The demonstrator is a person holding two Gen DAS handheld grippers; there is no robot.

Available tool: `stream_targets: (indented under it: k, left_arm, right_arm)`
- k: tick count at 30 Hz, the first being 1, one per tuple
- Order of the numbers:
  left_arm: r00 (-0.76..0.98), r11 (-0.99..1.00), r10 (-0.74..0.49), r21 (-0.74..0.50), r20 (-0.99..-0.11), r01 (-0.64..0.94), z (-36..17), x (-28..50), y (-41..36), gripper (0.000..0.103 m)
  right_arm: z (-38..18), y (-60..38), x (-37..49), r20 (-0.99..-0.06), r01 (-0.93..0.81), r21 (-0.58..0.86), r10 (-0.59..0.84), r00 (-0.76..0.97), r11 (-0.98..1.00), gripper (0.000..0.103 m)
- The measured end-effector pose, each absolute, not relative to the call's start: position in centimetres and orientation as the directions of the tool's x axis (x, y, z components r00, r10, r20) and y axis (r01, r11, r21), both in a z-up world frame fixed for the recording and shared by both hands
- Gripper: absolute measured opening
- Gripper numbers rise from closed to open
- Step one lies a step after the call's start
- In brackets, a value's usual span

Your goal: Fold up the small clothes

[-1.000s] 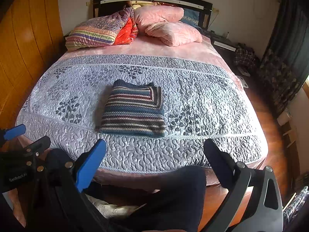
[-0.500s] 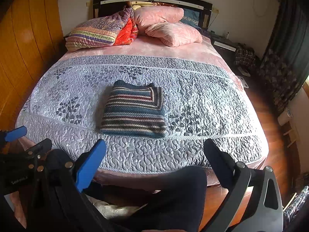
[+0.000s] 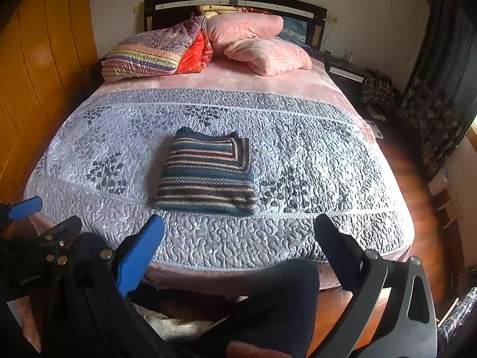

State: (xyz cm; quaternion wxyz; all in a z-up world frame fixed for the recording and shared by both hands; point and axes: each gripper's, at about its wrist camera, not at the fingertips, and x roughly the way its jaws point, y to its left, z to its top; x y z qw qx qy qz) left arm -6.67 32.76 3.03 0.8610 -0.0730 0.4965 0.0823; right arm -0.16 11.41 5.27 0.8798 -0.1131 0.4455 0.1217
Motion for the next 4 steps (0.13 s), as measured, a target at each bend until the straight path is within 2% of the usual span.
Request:
stream_targets:
  k: [4]
  left_arm:
    - [0.494,0.976,0.070,-0.042,-0.867,-0.213,2.91,-6.73,32.75,0.091]
  right_arm:
    - [5.40,11.36,-0.24,-0.811,-0.316,-0.082,0.121,0.572,0.945,0.100]
